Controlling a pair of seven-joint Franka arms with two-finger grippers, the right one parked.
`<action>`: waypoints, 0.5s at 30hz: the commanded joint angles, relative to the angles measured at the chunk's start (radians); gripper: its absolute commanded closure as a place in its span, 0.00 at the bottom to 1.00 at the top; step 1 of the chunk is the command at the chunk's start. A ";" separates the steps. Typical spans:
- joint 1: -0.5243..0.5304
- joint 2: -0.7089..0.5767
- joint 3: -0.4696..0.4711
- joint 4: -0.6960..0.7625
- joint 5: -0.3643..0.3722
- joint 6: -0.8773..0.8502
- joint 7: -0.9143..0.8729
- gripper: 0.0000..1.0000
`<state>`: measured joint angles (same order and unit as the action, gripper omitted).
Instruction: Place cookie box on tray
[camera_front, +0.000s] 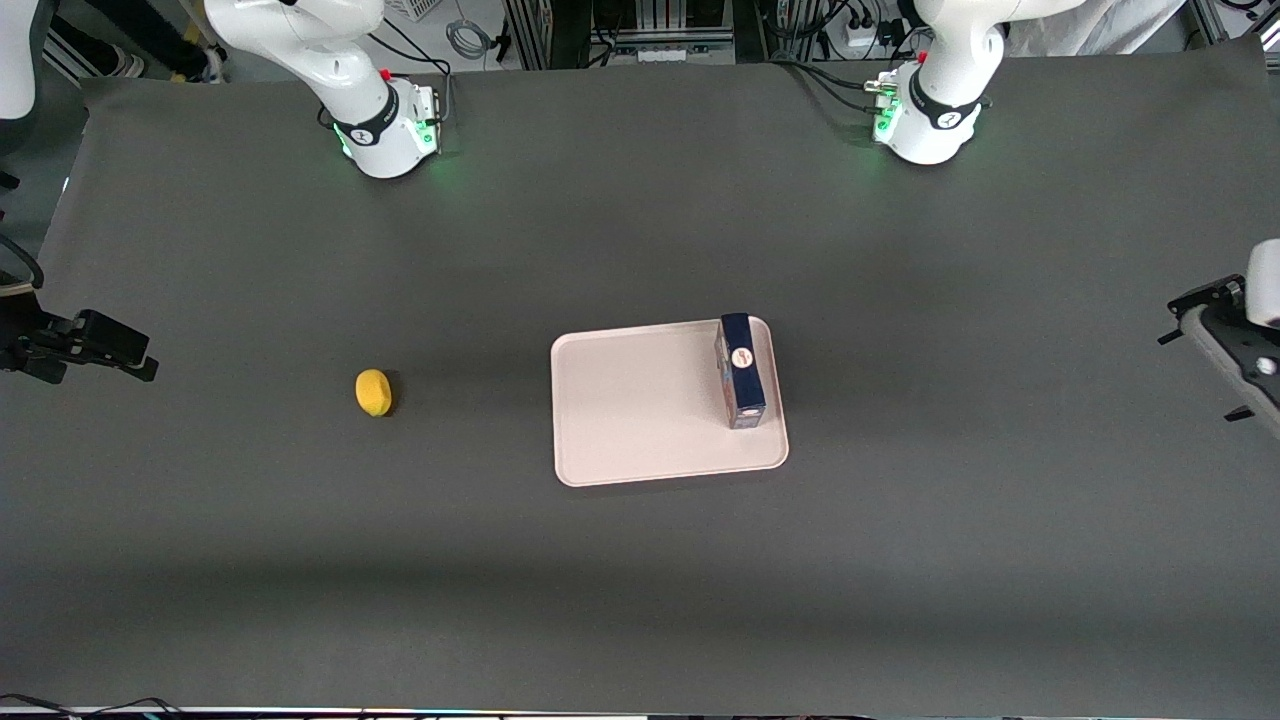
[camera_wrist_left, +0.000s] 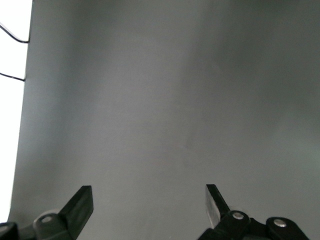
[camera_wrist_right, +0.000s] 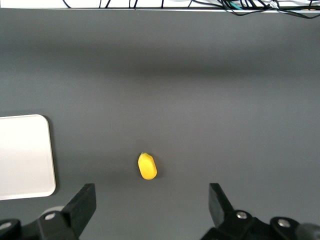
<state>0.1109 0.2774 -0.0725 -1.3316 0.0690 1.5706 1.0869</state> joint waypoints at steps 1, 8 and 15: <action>-0.011 -0.006 0.043 -0.024 -0.057 0.022 -0.272 0.00; -0.022 0.000 0.036 -0.015 -0.057 0.037 -0.802 0.00; -0.023 -0.003 0.033 -0.012 -0.068 0.037 -1.102 0.00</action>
<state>0.0957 0.2850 -0.0459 -1.3406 0.0150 1.5959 0.1932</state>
